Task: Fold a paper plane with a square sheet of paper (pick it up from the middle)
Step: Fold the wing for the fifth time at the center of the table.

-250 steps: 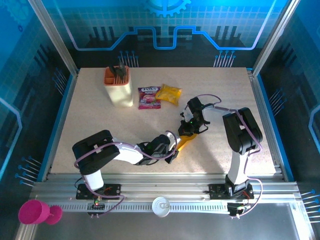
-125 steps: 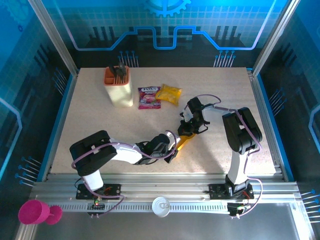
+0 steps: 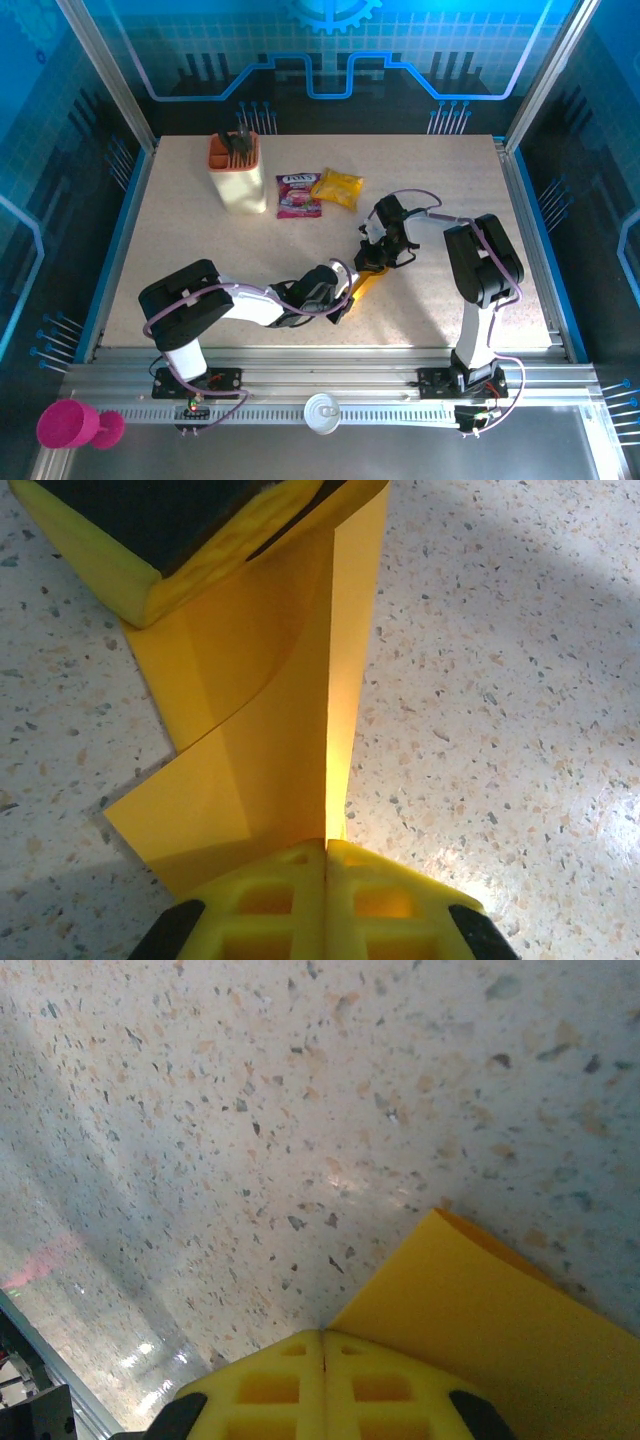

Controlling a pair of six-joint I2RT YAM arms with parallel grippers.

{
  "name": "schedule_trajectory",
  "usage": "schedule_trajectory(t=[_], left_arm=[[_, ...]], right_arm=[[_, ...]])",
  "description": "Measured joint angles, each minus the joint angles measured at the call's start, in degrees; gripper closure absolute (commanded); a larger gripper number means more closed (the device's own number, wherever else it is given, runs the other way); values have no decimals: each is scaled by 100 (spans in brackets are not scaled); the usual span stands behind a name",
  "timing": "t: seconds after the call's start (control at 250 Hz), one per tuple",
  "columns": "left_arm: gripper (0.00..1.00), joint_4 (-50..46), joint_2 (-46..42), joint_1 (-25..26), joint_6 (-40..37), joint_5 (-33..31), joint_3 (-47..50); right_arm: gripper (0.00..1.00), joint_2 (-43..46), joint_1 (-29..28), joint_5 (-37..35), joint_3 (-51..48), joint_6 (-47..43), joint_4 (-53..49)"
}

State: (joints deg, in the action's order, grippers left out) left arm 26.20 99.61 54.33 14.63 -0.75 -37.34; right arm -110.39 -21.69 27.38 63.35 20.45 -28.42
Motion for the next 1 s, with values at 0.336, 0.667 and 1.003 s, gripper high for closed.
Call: schedule_trajectory(t=[0.336, 0.667, 1.003], left_arm=[[100, 125, 144, -24, 7, 46, 0], [100, 223, 184, -22, 46, 68, 0], [100, 264, 192, -28, 72, 63, 2]], right_arm=[[100, -26, 0, 66, 7, 2, 44], [92, -28, -2, 9, 131, 4, -122], [89, 1690, 31, -446, -81, 267, -256]])
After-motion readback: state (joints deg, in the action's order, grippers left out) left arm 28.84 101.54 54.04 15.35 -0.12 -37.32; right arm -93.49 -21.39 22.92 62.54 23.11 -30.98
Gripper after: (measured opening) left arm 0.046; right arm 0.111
